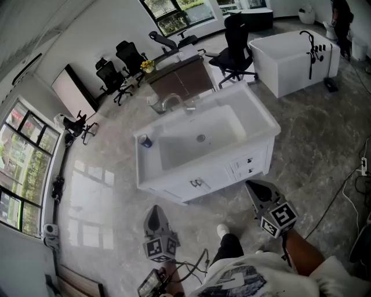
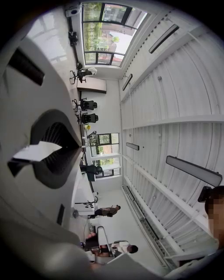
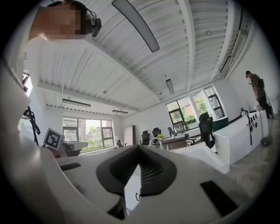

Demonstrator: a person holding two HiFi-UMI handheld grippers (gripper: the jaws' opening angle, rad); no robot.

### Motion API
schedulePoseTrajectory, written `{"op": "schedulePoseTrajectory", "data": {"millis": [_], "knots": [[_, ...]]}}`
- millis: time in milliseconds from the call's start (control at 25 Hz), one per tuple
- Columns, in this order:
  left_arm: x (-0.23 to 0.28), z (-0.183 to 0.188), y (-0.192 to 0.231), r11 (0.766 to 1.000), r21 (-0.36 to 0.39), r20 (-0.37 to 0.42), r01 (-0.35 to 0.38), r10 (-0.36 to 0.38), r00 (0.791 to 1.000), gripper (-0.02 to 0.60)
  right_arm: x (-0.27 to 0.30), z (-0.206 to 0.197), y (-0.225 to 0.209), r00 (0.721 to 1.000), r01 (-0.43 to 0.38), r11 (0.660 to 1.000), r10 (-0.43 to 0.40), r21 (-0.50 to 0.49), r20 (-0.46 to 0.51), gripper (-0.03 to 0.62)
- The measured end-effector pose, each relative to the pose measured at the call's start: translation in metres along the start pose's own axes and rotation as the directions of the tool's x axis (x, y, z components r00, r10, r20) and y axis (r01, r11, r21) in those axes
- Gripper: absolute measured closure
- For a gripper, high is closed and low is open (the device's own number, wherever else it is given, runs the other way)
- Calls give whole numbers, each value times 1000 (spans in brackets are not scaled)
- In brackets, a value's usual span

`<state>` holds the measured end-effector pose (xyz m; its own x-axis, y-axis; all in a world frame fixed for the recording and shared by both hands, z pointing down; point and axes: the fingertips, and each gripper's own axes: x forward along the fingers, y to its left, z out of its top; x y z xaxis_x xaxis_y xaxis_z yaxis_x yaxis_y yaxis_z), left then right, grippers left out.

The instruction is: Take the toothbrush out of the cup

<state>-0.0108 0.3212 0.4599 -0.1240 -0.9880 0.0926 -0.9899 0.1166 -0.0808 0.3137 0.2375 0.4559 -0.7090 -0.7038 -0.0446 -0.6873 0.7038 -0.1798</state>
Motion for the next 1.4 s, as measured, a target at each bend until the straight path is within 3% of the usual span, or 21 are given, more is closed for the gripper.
{"op": "schedulePoseTrajectory", "data": {"millis": [320,640,1000,1240,1400], "knots": [[138,3,92,998,51,44,36,-38,998,569,153,-6,-3,999,39,999,-39,25,1,595],[274,20,174,994,22,62,110,-111,992,569,304,19,-5,996,79,997,-78,-20,30,595],[334,14,191,990,-49,35,129,-128,991,568,372,21,-31,995,100,995,-100,10,11,594],[368,19,190,996,-3,14,94,-94,996,568,417,19,-57,999,44,999,-44,20,-10,594],[395,7,191,998,-41,5,56,-55,998,569,448,2,-76,998,-23,998,26,51,-51,594]]}}
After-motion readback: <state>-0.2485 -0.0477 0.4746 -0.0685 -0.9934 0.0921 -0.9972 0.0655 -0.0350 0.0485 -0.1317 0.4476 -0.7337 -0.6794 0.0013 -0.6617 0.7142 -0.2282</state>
